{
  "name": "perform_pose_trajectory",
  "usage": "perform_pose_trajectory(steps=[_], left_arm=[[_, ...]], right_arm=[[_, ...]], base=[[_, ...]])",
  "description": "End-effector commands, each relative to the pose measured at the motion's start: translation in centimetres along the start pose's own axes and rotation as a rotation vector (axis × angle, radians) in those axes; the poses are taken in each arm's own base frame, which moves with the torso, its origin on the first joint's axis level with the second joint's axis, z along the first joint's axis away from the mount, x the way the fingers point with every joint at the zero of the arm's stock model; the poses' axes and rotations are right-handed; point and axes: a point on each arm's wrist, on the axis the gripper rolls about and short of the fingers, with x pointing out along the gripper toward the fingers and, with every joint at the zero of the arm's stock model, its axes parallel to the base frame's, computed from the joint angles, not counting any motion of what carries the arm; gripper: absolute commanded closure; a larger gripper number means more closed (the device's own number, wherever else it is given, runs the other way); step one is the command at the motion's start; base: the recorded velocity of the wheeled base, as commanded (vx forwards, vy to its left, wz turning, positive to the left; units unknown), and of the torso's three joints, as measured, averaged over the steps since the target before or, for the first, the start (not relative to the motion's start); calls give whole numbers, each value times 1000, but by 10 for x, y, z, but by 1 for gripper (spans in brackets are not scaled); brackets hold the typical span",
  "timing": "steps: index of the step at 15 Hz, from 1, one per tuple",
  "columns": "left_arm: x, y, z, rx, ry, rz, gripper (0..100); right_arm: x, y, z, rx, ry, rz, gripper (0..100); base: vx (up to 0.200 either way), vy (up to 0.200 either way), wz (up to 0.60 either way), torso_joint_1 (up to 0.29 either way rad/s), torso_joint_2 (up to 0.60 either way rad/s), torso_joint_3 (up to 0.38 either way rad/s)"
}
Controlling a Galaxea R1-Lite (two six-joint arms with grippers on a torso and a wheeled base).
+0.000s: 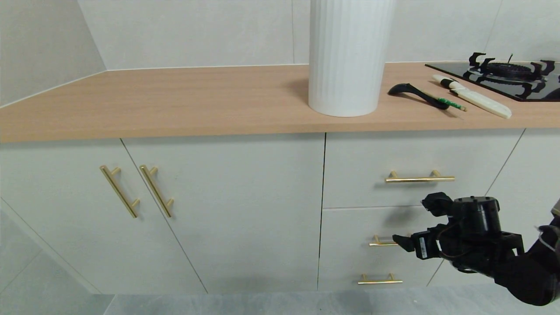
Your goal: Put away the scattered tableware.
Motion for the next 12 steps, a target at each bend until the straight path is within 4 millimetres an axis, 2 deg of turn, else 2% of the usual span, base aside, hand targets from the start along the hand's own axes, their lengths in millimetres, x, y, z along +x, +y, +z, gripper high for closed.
perform_pose_trajectory(steps=[1, 12], left_arm=[[0, 0, 0, 0, 2, 0, 0], [0, 0, 0, 0, 2, 0, 0]], right_arm=[[21, 1, -21, 20, 48, -20, 0], [60, -2, -34, 56, -21, -190, 0]], base=[[0, 0, 0, 0, 0, 0], [0, 0, 0, 0, 0, 0]])
